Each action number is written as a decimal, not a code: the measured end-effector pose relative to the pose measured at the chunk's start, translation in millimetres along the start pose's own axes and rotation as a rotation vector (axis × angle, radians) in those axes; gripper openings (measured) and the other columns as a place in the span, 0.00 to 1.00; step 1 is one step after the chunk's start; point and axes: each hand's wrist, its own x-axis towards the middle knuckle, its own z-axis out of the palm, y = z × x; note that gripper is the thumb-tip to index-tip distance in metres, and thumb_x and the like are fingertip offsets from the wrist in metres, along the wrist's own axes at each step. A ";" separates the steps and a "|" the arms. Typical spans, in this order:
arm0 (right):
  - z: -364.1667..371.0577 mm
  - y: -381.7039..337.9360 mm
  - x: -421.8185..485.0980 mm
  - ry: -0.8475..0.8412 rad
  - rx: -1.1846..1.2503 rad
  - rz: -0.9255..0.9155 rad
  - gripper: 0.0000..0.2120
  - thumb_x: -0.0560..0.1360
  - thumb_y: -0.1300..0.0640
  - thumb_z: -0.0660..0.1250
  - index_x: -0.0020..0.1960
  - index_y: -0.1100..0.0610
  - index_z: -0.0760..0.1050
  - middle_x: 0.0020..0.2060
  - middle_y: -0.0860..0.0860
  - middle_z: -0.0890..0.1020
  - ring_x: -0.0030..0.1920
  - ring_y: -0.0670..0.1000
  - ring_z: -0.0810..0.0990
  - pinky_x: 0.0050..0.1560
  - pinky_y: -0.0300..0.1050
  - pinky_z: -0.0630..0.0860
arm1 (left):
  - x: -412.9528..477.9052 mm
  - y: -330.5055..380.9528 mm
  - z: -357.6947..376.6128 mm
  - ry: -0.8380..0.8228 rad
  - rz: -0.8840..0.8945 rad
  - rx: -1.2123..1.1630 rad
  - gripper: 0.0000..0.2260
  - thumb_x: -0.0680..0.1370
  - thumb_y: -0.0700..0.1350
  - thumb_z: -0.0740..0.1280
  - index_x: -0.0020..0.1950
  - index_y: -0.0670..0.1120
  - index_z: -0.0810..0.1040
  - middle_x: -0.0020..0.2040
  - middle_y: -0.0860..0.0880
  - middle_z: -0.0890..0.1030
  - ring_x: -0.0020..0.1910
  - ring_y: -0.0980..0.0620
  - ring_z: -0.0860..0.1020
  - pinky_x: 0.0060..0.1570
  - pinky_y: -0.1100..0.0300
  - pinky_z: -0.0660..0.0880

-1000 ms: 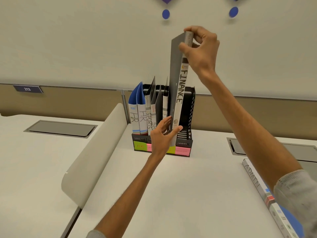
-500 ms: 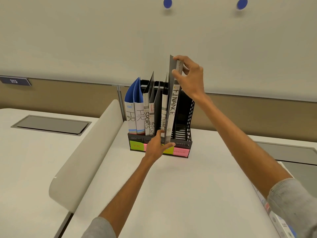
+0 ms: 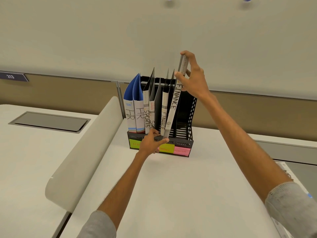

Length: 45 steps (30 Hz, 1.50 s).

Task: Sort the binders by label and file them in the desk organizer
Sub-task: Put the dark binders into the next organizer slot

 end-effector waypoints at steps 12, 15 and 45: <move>19.8 3.2 11.0 -0.044 0.008 -0.111 0.25 0.75 0.64 0.66 0.69 0.57 0.64 0.71 0.50 0.67 0.67 0.56 0.73 0.69 0.53 0.72 | 21.8 11.7 20.6 0.344 -0.127 0.142 0.28 0.63 0.69 0.74 0.47 0.48 0.76 0.43 0.50 0.82 0.46 0.48 0.81 0.41 0.55 0.76; 23.2 6.7 11.6 -0.002 0.016 -0.142 0.25 0.74 0.65 0.66 0.69 0.58 0.64 0.71 0.50 0.66 0.67 0.54 0.72 0.68 0.53 0.73 | 23.5 11.7 26.9 0.400 -0.162 0.136 0.27 0.63 0.69 0.74 0.46 0.48 0.75 0.42 0.50 0.81 0.44 0.47 0.81 0.40 0.56 0.75; 71.7 66.7 -37.7 -0.329 0.114 0.177 0.28 0.77 0.33 0.44 0.73 0.44 0.57 0.51 0.64 0.79 0.48 0.60 0.83 0.36 0.49 0.84 | 9.5 -10.3 50.2 0.402 -0.051 0.180 0.34 0.67 0.67 0.72 0.62 0.48 0.68 0.46 0.48 0.83 0.45 0.44 0.82 0.40 0.56 0.74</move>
